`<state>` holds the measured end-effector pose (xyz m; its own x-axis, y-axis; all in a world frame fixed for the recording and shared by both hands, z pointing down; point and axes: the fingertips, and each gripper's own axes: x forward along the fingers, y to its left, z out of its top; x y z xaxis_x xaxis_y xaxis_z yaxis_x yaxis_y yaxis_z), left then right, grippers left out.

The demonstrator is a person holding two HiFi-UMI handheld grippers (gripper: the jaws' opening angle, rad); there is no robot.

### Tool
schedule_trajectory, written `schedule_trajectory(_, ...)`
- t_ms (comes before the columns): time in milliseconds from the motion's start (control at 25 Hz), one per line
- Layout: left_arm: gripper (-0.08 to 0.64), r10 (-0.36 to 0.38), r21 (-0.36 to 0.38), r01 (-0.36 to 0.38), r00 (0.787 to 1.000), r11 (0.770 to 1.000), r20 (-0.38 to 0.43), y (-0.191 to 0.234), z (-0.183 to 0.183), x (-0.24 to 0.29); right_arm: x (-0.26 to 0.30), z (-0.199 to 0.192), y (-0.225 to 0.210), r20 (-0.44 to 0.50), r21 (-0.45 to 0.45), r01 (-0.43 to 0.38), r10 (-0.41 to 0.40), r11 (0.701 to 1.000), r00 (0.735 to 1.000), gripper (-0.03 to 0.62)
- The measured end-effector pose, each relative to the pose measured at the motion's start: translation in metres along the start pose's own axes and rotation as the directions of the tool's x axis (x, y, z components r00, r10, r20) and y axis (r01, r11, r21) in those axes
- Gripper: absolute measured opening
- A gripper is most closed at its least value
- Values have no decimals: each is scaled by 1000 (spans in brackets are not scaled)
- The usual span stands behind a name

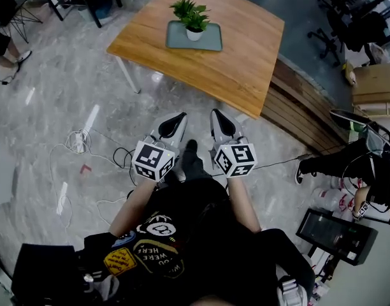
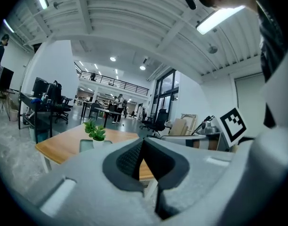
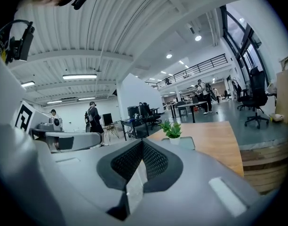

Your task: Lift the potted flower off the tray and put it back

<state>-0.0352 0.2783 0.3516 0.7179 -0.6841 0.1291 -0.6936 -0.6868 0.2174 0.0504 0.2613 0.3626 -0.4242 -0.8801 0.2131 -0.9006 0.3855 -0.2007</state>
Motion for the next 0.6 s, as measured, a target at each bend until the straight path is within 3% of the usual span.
schedule_trajectory(280,0,46,43,-45,999,998,-15,57,8,83,75,10,-50,1,-5,-33,33,999,999,2)
schedule_trajectory(480,0,112,124,-109,994,986,-15,95,13,143,127,15,-82,-2,-21,-94,94,995,996,2)
schedule_trajectory(600,0,129,119,-127,992,985,-11,120,20,174,158,17,-99,-18,-32,-114,113,993,993,2)
